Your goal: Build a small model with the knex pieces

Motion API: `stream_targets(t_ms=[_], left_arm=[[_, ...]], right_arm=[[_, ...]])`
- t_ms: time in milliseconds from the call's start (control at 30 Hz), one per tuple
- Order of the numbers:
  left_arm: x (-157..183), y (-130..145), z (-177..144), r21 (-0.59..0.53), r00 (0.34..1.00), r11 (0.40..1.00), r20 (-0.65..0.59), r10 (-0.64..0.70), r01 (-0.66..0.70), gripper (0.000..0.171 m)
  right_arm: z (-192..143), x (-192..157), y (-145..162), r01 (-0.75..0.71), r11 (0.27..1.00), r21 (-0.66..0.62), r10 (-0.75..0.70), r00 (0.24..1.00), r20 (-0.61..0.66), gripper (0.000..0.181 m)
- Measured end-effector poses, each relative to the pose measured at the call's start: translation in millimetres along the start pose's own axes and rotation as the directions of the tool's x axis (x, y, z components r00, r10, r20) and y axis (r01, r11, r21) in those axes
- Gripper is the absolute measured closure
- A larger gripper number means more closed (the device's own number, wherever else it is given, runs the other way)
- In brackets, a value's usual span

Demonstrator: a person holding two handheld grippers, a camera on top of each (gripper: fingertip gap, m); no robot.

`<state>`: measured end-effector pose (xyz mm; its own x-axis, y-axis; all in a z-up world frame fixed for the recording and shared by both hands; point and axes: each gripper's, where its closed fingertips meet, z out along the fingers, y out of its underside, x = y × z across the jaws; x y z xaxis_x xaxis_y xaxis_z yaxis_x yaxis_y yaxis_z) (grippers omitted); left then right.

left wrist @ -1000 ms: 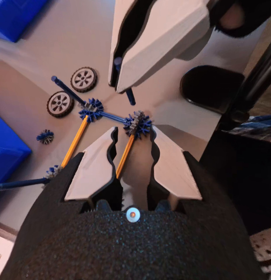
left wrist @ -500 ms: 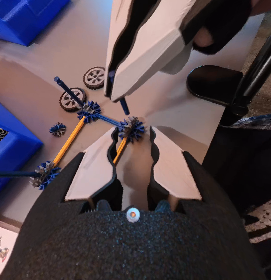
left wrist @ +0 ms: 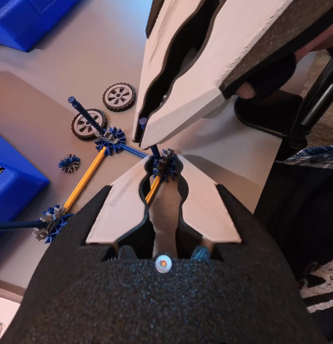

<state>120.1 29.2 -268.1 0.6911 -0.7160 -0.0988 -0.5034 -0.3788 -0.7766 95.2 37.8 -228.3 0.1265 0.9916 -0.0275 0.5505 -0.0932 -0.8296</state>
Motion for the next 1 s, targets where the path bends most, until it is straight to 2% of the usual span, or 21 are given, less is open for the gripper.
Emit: stream_targets(t_ms=[500, 667, 733, 1000], left_arm=[[2.0, 2.7, 0.5, -0.016, 0.999, 0.999, -0.028, 0.029, -0.030, 0.161], [2.8, 3.1, -0.3, -0.011, 0.998, 0.999, -0.033, 0.044, -0.045, 0.162], [4.8, 3.4, -0.8, -0.010, 0.997, 0.998, -0.046, 0.054, -0.054, 0.162], [12.4, 6.2, -5.8, -0.004, 0.990, 0.996, -0.112, 0.088, -0.089, 0.162]], right_arm=[[2.1, -10.6, 5.4, -0.034, 0.999, -0.010, 0.035, 0.996, 0.081, 0.175], [-1.7, -15.6, 9.6, -0.045, 0.999, -0.029, 0.048, 0.991, 0.124, 0.159], [-2.7, -16.6, 14.7, -0.040, 0.997, -0.061, 0.048, 0.989, 0.137, 0.159], [-7.2, -19.5, 27.4, 0.129, 0.980, -0.150, -0.106, 0.983, 0.150, 0.163]])
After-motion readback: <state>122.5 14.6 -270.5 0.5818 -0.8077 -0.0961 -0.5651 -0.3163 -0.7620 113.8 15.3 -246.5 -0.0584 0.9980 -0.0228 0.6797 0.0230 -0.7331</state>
